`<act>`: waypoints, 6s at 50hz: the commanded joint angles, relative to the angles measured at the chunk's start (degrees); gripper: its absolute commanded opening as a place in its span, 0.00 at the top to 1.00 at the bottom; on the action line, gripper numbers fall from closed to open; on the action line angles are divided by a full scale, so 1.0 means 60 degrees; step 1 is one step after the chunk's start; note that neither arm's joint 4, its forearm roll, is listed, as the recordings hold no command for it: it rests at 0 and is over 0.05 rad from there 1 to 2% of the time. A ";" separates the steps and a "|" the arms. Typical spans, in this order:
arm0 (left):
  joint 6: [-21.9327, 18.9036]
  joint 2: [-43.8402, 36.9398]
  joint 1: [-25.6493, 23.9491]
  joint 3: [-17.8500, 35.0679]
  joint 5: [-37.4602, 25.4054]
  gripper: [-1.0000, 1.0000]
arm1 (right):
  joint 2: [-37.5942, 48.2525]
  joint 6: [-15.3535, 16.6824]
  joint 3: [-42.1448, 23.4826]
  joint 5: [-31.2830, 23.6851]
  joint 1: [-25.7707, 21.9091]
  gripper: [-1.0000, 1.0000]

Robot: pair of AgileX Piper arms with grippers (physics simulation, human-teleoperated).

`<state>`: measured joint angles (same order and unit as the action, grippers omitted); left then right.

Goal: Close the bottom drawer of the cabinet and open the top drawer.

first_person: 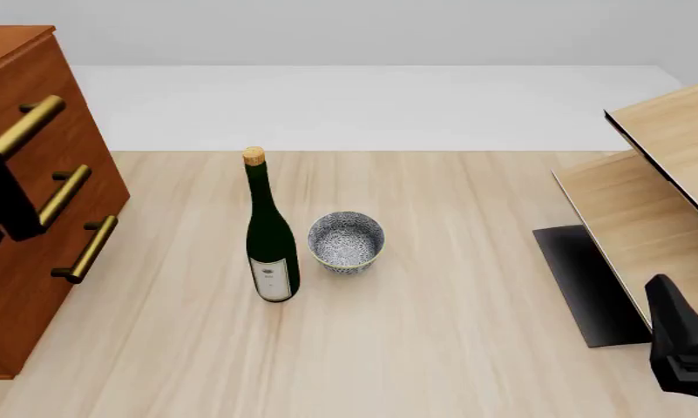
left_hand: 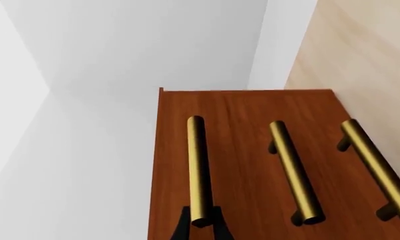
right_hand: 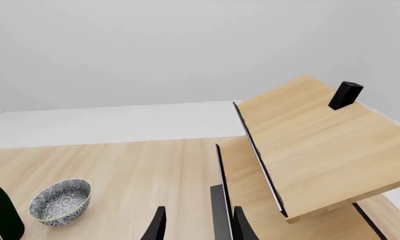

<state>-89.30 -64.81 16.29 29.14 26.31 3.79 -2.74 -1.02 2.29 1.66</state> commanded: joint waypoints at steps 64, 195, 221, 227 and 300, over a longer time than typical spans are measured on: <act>0.0020 -0.0553 -0.1730 0.0771 -0.0075 1.00 | 0.0090 -0.0090 -0.0004 0.0058 0.0002 0.00; 0.1304 0.0884 -0.2826 0.0374 -0.1586 0.00 | 0.0032 -0.0178 -0.0055 -0.0033 0.0011 0.00; 0.3380 0.2031 -0.2892 0.3404 -0.4806 0.00 | 0.0002 -0.0260 -0.0069 -0.0074 0.0019 0.00; 0.3931 0.2128 -0.2540 0.4182 -0.5409 0.00 | 0.0023 -0.0263 -0.0064 -0.0050 0.0031 0.00; 1.4854 0.0619 -0.1606 0.6896 -1.1376 0.00 | -0.0398 -0.0038 -0.0065 -0.0381 -0.0064 0.00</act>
<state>-2.35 -61.98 6.00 73.77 -42.44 1.55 -3.11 -1.38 0.13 1.32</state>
